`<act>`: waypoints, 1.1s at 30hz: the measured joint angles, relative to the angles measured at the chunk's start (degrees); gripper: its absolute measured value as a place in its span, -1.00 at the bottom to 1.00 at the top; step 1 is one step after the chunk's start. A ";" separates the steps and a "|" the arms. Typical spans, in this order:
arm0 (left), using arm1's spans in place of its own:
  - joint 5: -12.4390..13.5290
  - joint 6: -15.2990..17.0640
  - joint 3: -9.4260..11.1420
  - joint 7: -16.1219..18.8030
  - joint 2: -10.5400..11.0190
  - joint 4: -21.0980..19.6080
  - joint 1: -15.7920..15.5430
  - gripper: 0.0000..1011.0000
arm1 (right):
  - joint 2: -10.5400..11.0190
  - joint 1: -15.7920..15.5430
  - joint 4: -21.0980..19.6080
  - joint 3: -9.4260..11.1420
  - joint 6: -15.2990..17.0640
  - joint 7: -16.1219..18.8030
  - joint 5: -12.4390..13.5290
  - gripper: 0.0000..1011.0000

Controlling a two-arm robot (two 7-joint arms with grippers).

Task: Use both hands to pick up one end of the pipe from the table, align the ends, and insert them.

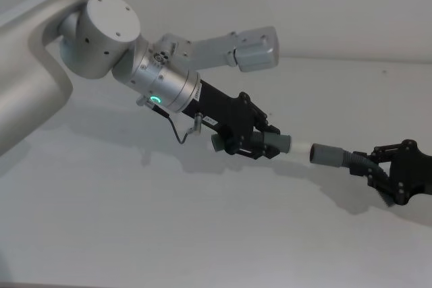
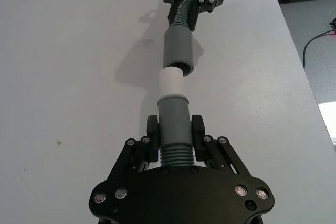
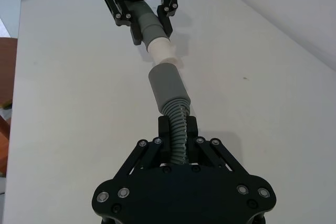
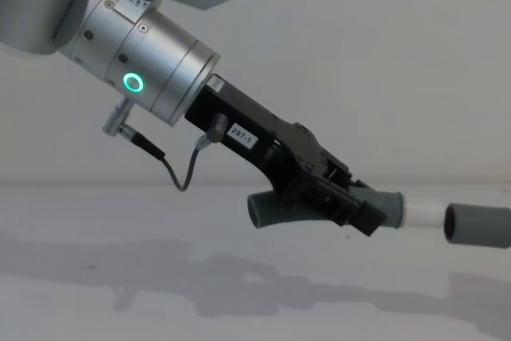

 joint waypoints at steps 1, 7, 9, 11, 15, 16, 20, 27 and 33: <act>0.00 0.00 0.00 0.00 0.00 0.00 0.00 -0.30 | 0.02 0.01 0.00 0.00 0.02 -0.02 0.05 -0.67; -0.05 -0.01 0.00 -0.06 0.00 0.00 -0.03 -0.30 | 0.16 0.11 0.03 -0.07 0.16 -0.22 0.47 -0.67; -0.07 0.00 0.00 -0.07 0.00 0.00 -0.03 -0.30 | 0.21 0.16 0.08 -0.14 0.20 -0.35 0.61 -0.67; -0.08 -0.01 0.00 -0.08 0.00 0.00 -0.03 -0.30 | 0.23 0.19 0.12 -0.22 0.23 -0.44 0.70 -0.67; -0.10 0.00 0.00 -0.08 0.00 0.00 -0.03 -0.30 | 0.28 0.23 0.18 -0.31 0.27 -0.50 0.80 -0.67; -0.11 0.00 0.00 -0.08 0.00 0.00 -0.03 -0.30 | 0.28 0.23 0.19 -0.32 0.27 -0.52 0.81 -0.67; -0.11 0.00 0.00 -0.08 0.00 -0.01 -0.02 -0.30 | 0.30 0.25 0.23 -0.40 0.30 -0.58 0.87 -0.67; -0.13 0.00 0.00 -0.07 0.00 -0.01 -0.02 -0.30 | 0.33 0.28 0.27 -0.47 0.34 -0.63 0.94 -0.67; -0.26 0.00 0.10 -0.14 -0.02 0.12 -0.09 -0.30 | 0.37 0.31 0.31 -0.50 0.37 -0.66 0.99 -0.67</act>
